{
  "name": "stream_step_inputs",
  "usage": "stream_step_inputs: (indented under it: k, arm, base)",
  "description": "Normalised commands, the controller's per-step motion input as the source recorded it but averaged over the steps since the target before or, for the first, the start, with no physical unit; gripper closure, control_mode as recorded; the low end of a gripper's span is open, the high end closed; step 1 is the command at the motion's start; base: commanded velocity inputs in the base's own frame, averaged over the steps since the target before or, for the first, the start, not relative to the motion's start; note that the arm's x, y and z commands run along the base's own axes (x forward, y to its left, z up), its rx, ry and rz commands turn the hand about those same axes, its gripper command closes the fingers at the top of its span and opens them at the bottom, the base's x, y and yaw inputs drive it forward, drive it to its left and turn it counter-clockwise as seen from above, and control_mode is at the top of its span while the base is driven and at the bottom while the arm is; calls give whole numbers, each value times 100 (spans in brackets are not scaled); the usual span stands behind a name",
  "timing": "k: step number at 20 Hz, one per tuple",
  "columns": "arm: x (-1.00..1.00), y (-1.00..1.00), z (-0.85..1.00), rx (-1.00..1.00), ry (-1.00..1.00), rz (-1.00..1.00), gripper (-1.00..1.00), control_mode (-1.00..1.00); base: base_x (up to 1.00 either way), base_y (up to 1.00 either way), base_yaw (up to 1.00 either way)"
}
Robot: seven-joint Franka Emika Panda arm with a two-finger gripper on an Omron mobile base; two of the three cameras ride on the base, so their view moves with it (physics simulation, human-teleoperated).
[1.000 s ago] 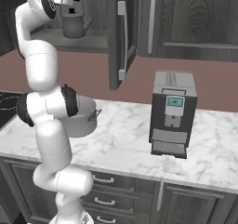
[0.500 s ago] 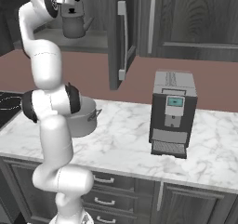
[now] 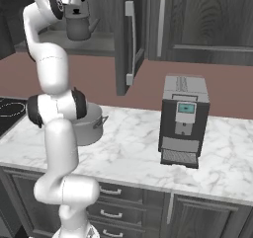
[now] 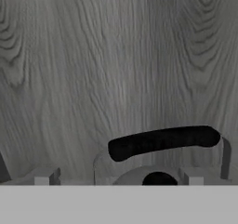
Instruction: Pick the kettle from the cabinet and place it on a stove burner. Then pick the pot from the counter and place it on another stove burner. Finally, turn both burners on.
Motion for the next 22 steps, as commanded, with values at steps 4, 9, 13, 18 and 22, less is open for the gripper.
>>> stream_step_inputs:
  k: [4,9,13,18,22]
  arm:
    - [16,0,0,0,0,0,-100,-100]
    - [11,0,0,0,0,0,-100,-100]
    - [6,0,-8,0,0,0,-100,-100]
    - [5,0,-13,0,0,0,-100,-100]
    - [13,2,-1,0,0,0,-100,-100]
  base:
    - [0,0,0]
    - [0,0,0]
    - [0,0,0]
    - [0,0,0]
    - [0,0,0]
